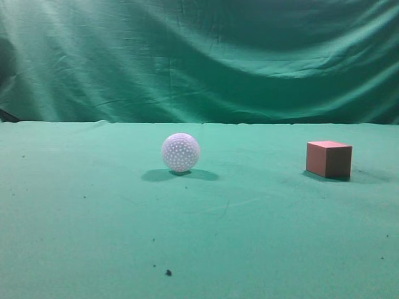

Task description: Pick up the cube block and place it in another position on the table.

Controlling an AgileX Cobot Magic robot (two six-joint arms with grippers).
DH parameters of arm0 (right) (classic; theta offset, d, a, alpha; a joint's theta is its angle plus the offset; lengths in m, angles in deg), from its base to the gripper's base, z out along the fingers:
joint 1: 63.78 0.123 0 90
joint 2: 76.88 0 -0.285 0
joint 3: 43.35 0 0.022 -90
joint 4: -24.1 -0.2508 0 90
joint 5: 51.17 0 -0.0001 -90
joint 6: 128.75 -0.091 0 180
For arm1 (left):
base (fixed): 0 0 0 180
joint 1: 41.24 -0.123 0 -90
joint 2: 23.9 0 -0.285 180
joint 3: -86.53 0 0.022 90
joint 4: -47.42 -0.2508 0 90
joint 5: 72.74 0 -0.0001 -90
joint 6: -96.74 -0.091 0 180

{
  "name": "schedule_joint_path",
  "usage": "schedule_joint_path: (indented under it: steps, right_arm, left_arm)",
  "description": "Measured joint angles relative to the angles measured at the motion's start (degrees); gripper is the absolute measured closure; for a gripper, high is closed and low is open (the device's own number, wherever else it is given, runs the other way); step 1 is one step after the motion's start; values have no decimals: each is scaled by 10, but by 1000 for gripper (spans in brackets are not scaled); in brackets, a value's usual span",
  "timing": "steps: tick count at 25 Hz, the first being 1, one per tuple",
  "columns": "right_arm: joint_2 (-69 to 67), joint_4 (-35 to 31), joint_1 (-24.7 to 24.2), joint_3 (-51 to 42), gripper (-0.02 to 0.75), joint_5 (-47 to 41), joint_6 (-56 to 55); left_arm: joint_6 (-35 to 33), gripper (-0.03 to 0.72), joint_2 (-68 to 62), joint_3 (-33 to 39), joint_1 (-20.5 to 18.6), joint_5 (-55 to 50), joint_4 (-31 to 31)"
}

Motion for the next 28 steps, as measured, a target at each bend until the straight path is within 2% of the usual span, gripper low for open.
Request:
schedule_joint_path:
  steps: [20, 24, 28]
  right_arm:
    - [0, 1, 0, 0, 738, 6, 2]
    - [0, -37, 0, 0, 738, 77, -1]
    - [0, -76, 0, -1, 738, 253, -14]
  left_arm:
    - [0, 426, 0, 0, 0, 0, 0]
    - [0, 426, 0, 0, 0, 0, 0]
    - [0, 426, 0, 0, 0, 0, 0]
